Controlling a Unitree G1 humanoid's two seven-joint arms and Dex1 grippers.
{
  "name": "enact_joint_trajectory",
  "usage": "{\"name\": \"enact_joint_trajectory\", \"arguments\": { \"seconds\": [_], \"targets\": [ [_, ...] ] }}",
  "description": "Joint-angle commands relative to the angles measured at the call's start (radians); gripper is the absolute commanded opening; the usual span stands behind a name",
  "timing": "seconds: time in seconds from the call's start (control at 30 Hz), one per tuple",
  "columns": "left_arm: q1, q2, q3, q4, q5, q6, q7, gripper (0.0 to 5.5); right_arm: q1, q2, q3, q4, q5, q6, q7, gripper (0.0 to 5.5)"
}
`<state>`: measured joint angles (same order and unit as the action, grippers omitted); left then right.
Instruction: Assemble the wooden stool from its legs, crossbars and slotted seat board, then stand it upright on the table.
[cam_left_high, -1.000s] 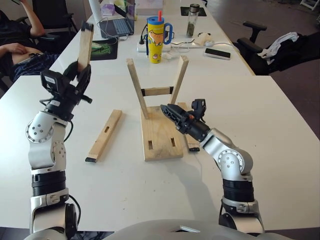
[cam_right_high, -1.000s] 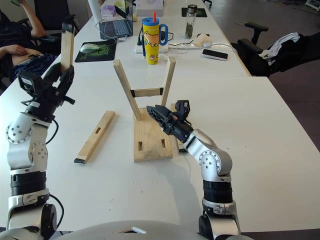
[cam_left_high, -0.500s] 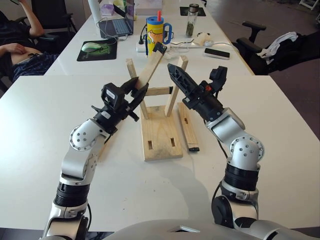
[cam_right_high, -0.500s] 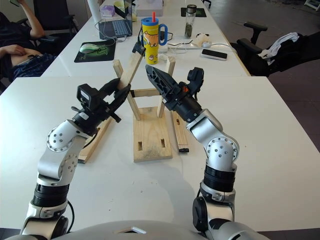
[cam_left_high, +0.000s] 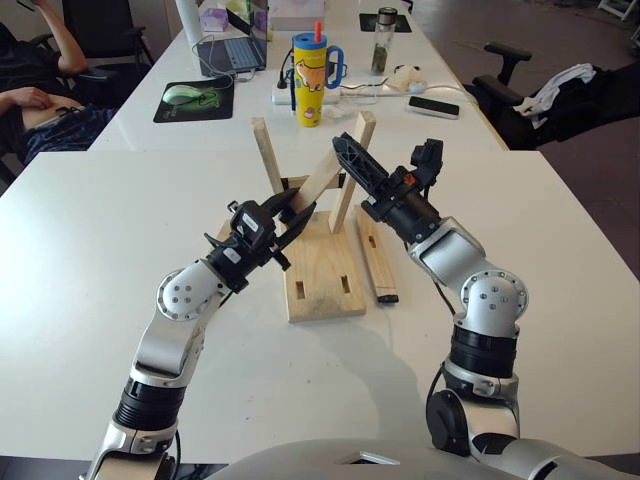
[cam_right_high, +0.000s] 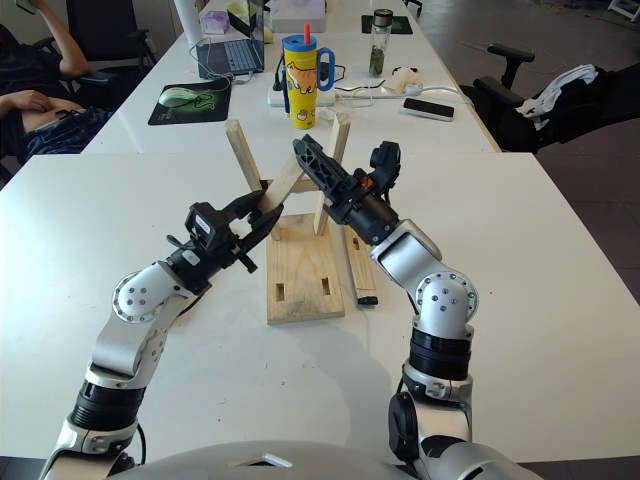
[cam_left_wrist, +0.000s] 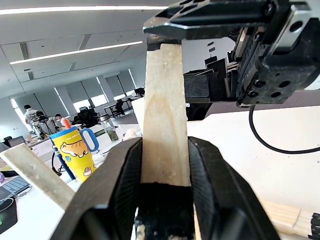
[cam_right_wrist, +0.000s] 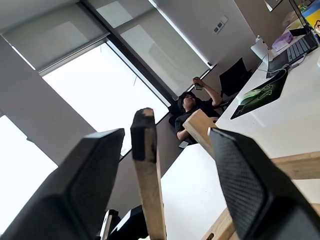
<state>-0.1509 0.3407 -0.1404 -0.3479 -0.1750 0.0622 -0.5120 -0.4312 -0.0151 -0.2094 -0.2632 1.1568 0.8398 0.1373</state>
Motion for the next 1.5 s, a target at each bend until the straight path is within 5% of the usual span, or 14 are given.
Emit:
{"name": "enact_joint_trajectory", "arguments": {
  "seconds": [0.03, 0.47, 0.77, 1.03, 1.5],
  "targets": [
    [0.006, 0.013, 0.000, 0.016, 0.019, -0.015, -0.011, 1.32, -0.015, -0.006, 0.009, 0.002, 0.035, 0.017, -0.015, 2.34],
    [0.007, 0.027, -0.005, 0.071, 0.084, -0.067, -0.016, 1.32, -0.011, -0.019, 0.019, 0.009, 0.059, 0.007, -0.042, 0.48],
    [0.002, -0.049, 0.084, 0.058, -0.076, -0.015, 0.015, 2.48, 0.050, -0.103, 0.070, 0.055, -0.132, -0.050, -0.010, 0.46],
    [0.016, -0.088, 0.184, 0.082, -0.153, 0.024, 0.091, 3.64, 0.114, -0.162, -0.031, 0.093, -0.318, -0.178, -0.065, 0.46],
    [0.022, -0.107, 0.143, 0.088, -0.129, 0.030, 0.099, 3.67, 0.121, -0.085, -0.028, 0.188, -0.535, -0.359, -0.103, 0.45]
  ]
}}
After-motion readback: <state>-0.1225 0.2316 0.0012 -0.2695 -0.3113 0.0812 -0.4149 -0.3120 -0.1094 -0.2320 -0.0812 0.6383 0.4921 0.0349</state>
